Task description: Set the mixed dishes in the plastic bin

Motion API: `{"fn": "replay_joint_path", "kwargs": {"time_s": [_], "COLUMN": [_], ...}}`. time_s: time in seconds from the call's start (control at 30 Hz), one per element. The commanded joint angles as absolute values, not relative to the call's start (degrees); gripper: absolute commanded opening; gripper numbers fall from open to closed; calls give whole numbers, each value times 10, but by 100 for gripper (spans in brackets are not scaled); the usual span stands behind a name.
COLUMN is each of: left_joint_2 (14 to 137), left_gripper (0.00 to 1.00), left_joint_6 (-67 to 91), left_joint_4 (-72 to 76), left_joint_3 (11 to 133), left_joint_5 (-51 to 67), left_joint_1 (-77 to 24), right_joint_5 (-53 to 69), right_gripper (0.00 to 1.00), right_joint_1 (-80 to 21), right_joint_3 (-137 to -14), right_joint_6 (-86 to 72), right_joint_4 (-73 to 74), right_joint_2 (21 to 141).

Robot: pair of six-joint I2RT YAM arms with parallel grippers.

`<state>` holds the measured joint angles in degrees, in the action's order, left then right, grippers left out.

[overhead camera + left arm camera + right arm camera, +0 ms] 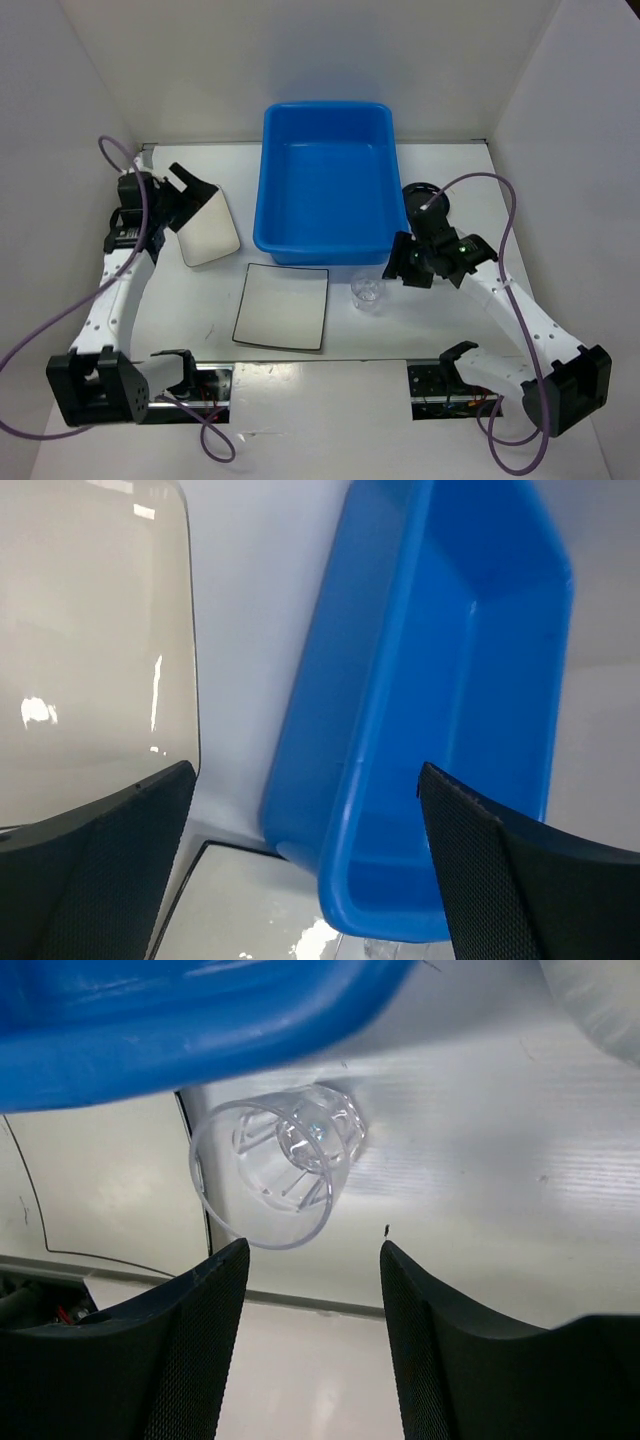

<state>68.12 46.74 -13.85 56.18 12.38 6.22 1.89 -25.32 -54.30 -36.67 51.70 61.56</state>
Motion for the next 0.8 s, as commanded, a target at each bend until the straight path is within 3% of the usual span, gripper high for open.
{"fn": "replay_joint_path", "kwargs": {"time_s": [0.0,0.77], "left_joint_2": [605,605], "left_gripper": [98,97], "left_joint_6": [462,415], "left_joint_4": [-113,-132], "left_joint_3": [570,579], "left_joint_5": [62,53], "left_joint_1": [62,56], "right_joint_5": [17,9], "right_gripper": [60,42], "right_joint_1": [-258,-289], "right_joint_3": [-529,-468], "right_joint_6": [-393,-484], "right_joint_4": [512,424], "right_joint_2": [595,659]}}
